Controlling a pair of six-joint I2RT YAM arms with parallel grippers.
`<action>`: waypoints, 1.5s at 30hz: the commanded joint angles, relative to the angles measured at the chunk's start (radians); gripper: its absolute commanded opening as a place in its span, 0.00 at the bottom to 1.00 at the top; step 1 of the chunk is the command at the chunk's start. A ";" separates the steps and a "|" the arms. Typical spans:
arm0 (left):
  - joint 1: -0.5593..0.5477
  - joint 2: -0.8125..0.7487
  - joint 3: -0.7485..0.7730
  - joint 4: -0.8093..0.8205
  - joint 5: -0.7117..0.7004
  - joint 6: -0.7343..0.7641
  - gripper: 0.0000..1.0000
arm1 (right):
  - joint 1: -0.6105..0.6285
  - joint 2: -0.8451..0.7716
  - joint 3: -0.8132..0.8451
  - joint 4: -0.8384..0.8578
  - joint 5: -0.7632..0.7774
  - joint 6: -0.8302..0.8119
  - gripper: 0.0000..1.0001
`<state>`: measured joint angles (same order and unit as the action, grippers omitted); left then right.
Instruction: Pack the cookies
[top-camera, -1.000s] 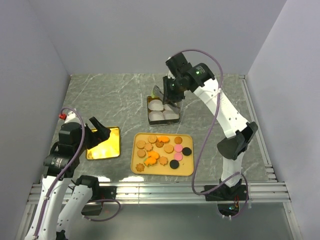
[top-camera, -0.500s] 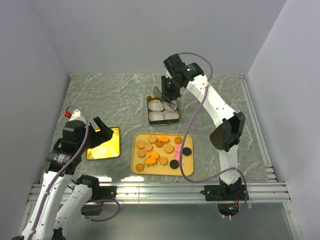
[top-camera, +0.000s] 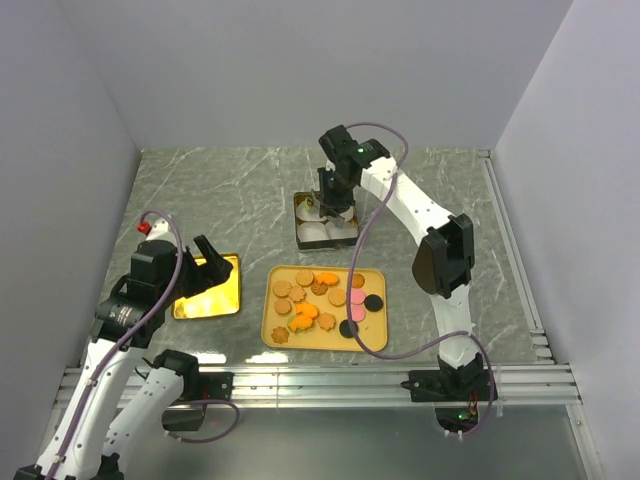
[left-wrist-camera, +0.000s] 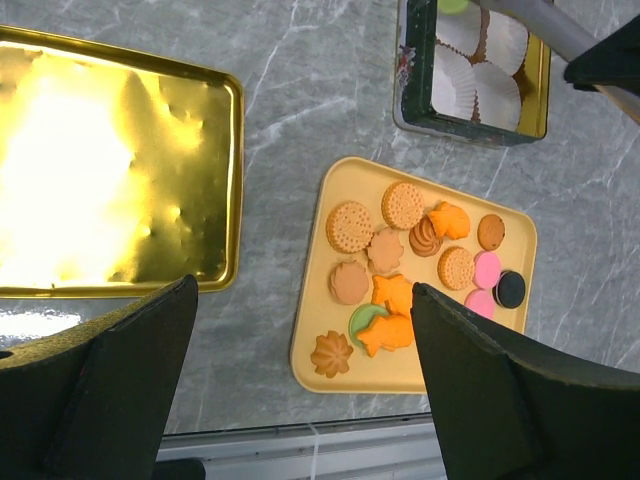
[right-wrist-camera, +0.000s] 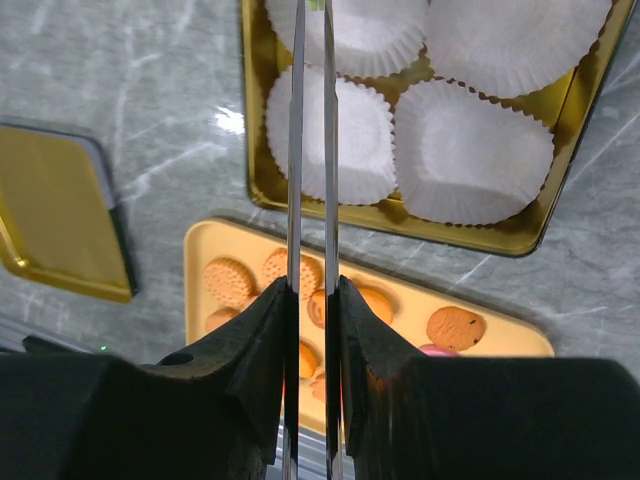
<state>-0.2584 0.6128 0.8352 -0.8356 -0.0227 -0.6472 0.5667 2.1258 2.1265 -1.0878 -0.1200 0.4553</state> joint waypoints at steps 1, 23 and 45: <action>-0.010 0.005 -0.002 0.015 0.009 0.011 0.94 | 0.001 0.019 -0.005 0.048 0.023 0.016 0.19; -0.025 0.002 0.001 0.010 -0.005 0.003 0.94 | 0.001 -0.024 -0.085 0.029 0.071 0.026 0.58; -0.024 0.001 0.002 0.006 -0.023 -0.012 0.91 | 0.045 -0.234 -0.049 -0.057 0.066 0.020 0.58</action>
<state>-0.2794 0.6189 0.8352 -0.8391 -0.0319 -0.6502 0.5842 1.9854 2.0647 -1.1290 -0.0669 0.4812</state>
